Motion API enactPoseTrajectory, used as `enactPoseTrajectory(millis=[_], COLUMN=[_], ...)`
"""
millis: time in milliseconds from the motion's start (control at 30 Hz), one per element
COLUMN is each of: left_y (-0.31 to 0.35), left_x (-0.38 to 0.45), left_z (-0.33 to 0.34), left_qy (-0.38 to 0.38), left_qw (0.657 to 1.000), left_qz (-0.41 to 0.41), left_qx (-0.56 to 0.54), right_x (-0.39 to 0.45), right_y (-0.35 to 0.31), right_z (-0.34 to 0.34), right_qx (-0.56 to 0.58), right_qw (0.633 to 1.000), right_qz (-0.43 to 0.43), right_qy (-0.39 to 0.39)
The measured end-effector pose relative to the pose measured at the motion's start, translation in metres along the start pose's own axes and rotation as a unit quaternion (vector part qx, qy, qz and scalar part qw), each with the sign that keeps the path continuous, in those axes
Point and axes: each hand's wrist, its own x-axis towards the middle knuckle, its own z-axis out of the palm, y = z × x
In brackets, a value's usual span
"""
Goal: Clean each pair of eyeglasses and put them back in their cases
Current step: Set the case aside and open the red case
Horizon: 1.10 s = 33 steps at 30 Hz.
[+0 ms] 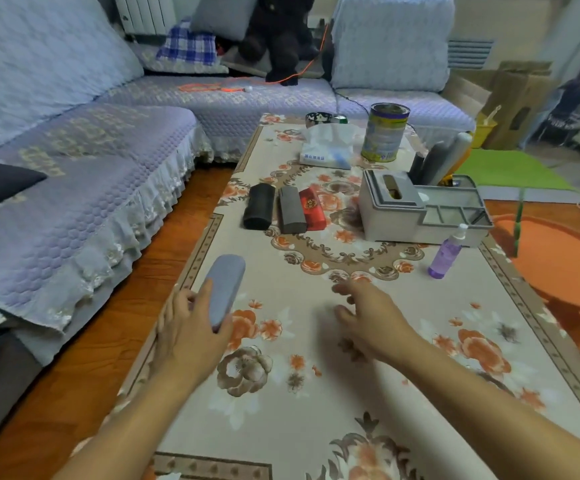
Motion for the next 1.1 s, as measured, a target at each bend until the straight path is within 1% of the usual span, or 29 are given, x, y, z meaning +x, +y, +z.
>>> enactPoseTrajectory(millis=[133,233,300,400,467,533,633,733,833,900,967,1033,1100], left_y=[0.002,0.001,0.000,-0.001,-0.001,-0.001,-0.001,0.000,0.001,0.002,0.002,0.004,0.009], left_x=[0.000,0.003,0.005,0.008,0.008,0.008,0.008,0.007,0.007,0.007,0.006,0.004,-0.002], left_z=[0.003,0.007,0.010,0.011,0.011,0.011,0.011,0.010,0.009,0.008,0.007,0.000,-0.006], left_qy=[0.031,0.034,0.033,0.031,0.026,0.020,0.017,0.023,0.030,0.033,0.032,0.014,0.012], left_qw=[0.999,0.998,0.998,0.998,0.998,0.999,0.998,0.998,0.998,0.998,0.999,1.000,1.000], left_qz=[0.021,0.029,0.032,0.031,0.028,0.028,0.029,0.026,0.024,0.023,0.020,0.009,-0.002], left_qx=[0.020,0.039,0.044,0.044,0.043,0.041,0.049,0.047,0.041,0.038,0.034,0.027,0.028], right_x=[0.095,0.161,0.200,0.238,0.247,0.245,0.240,0.229,0.204,0.174,0.132,0.077,0.011], right_y=[-0.005,-0.007,-0.005,0.004,0.008,0.011,0.017,0.018,0.013,0.012,0.015,0.021,0.030], right_z=[0.004,0.009,0.013,0.022,0.029,0.034,0.034,0.028,0.015,0.004,-0.004,-0.011,-0.016], right_qx=[-0.038,-0.056,-0.092,-0.122,-0.135,-0.148,-0.170,-0.158,-0.120,-0.056,0.044,0.138,0.184], right_qw=[0.999,0.997,0.994,0.990,0.989,0.988,0.981,0.980,0.982,0.985,0.984,0.981,0.981], right_qz=[0.018,0.046,0.064,0.073,0.057,0.028,-0.004,0.039,0.103,0.141,0.153,0.117,0.054], right_qy=[0.001,0.027,0.018,-0.017,-0.019,0.016,0.091,0.115,0.104,0.081,0.078,0.074,0.041])
